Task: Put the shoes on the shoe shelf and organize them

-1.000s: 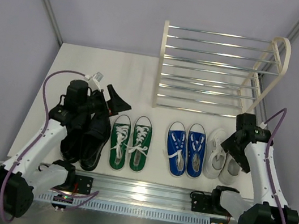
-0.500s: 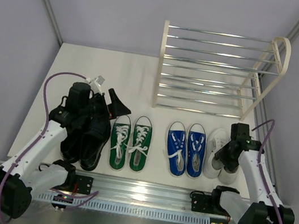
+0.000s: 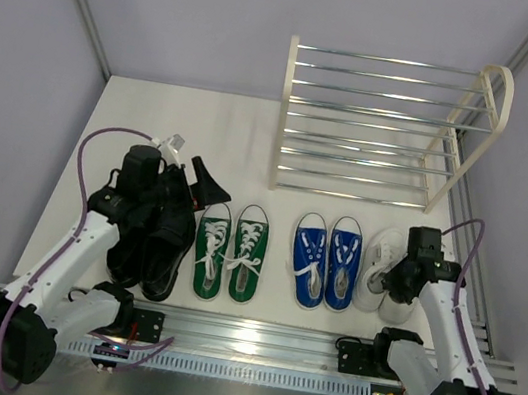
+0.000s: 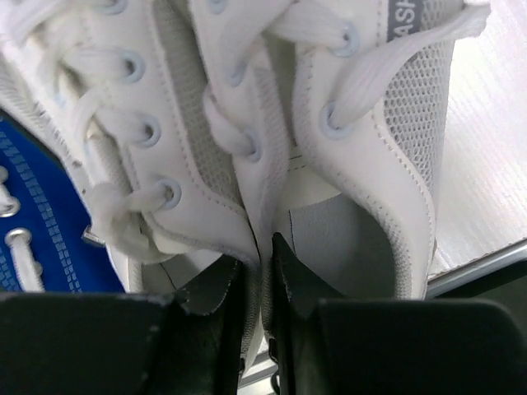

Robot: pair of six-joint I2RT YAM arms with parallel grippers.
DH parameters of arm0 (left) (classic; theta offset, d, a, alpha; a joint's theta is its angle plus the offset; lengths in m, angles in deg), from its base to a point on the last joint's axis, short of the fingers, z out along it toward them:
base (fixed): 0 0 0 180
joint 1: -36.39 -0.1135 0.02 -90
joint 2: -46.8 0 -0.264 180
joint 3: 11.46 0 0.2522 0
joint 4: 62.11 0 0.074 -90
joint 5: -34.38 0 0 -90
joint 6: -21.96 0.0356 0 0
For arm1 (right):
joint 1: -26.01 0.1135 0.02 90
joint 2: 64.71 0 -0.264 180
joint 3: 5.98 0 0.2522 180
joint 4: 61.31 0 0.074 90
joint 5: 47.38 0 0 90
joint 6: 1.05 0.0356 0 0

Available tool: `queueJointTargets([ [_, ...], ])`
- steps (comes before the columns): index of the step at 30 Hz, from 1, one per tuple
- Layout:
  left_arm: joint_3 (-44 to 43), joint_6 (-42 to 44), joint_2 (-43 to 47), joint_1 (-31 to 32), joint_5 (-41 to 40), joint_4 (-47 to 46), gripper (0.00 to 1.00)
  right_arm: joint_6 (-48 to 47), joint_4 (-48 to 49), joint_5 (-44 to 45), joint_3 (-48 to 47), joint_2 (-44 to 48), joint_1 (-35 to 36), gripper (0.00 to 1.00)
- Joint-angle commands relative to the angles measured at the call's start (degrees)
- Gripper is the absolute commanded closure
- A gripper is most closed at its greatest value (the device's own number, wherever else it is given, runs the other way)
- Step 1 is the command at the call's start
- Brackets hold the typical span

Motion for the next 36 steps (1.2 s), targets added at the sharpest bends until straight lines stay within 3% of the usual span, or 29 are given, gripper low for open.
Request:
queueJointTargets([
  [1, -1.56, 0.76, -0.57, 0.16, 0.7, -0.67, 0.01, 3.52, 2.87, -4.68, -3.09, 6.52, 0.26, 0.96],
  [8, -1.56, 0.41, -0.57, 0.16, 0.88, -1.46, 0.01, -2.35, -1.17, -1.6, -12.68, 11.81, 0.26, 0.96],
  [17, -1.56, 0.67, 0.75, 0.16, -0.79, -0.15, 0.0, -14.74, 6.72, -10.55, -18.14, 3.03, 0.35, 0.96],
  [30, -1.47, 1.37, 2.77, 0.25, -2.37, 1.09, 0.0, -21.17, 9.1, -5.81, -24.64, 0.03, 2.11, 0.96],
  [36, -1.3, 1.11, 2.42, 0.16, -2.55, -0.05, 0.0, -25.21, 17.17, -6.78, -23.5, -3.2, 5.18, 0.96],
])
